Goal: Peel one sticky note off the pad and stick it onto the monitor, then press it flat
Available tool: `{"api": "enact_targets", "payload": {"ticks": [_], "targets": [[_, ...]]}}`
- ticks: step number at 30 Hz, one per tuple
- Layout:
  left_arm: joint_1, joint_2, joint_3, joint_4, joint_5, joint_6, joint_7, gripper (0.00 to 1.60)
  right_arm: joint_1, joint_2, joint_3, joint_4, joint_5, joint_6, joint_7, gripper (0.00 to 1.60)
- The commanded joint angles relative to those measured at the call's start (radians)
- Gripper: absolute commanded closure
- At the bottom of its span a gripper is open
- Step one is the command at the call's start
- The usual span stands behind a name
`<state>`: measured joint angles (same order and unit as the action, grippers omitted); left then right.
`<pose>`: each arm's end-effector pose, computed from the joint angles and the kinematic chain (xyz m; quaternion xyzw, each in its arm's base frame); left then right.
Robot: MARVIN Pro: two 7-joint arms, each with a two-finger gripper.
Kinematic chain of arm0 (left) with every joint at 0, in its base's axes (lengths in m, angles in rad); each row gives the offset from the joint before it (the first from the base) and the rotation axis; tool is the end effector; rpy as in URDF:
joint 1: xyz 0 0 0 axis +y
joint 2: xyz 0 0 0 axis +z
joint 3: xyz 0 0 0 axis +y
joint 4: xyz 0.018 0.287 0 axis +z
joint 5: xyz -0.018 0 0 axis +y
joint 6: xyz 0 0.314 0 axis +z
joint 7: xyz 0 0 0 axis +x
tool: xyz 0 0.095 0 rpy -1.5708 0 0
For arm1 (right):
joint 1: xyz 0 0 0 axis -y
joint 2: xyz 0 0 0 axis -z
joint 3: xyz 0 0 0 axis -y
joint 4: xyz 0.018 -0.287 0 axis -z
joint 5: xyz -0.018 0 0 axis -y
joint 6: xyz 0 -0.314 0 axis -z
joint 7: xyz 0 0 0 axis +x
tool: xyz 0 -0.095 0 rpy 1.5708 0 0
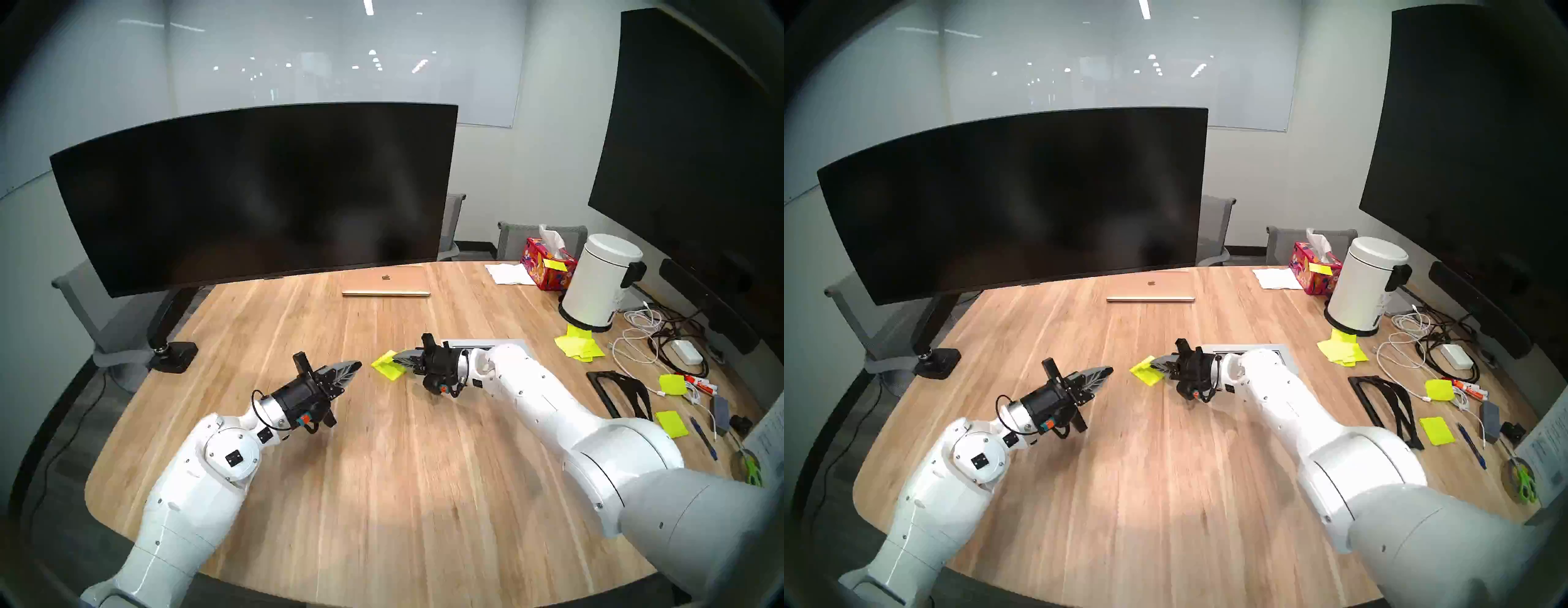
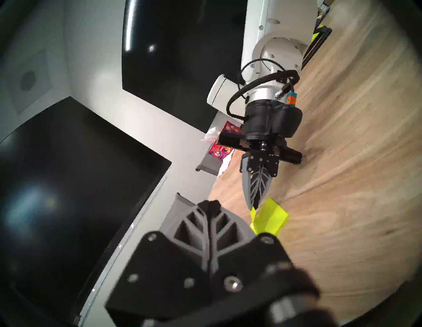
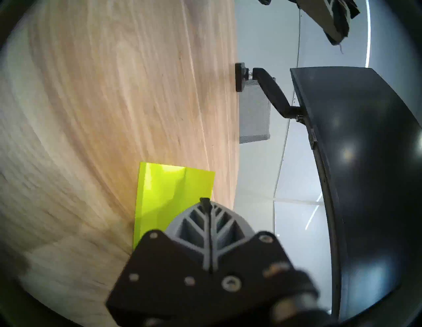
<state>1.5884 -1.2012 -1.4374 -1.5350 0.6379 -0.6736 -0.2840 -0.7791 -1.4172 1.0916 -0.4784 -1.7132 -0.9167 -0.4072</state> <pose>0.3870 0.0033 -0.3155 -0.4098 0.5714 -0.7057 0.0864 0.5427 0.0607 -0.3402 0.1613 0.7844 0.5794 0.1514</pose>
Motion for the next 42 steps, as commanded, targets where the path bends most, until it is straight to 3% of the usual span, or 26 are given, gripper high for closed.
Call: {"api": "enact_targets", "payload": {"ticks": [1,12,23,42], "targets": [[-0.03,-0.012,0.025,0.0,-0.003,-0.024,-0.007,1.6,0.031,-0.01,-0.011,0.026,-0.011,-0.002,-0.033,1.6],[-0.028,-0.019,0.031,0.016,0.001,-0.028,-0.002,1.6,0.02,0.002,-0.01,-0.008,-0.023,-0.029,-0.046,1.6],[-0.05,-0.012,0.039,0.025,-0.049,0.009,-0.072,1.6,0.011,0.018,0.005,-0.035,-0.021,-0.042,-0.041,1.6],[-0.078,-0.013,0.053,0.028,-0.049,0.011,-0.155,1.6,-0.046,0.035,0.041,-0.139,-0.005,-0.043,0.005,1.6]]}}
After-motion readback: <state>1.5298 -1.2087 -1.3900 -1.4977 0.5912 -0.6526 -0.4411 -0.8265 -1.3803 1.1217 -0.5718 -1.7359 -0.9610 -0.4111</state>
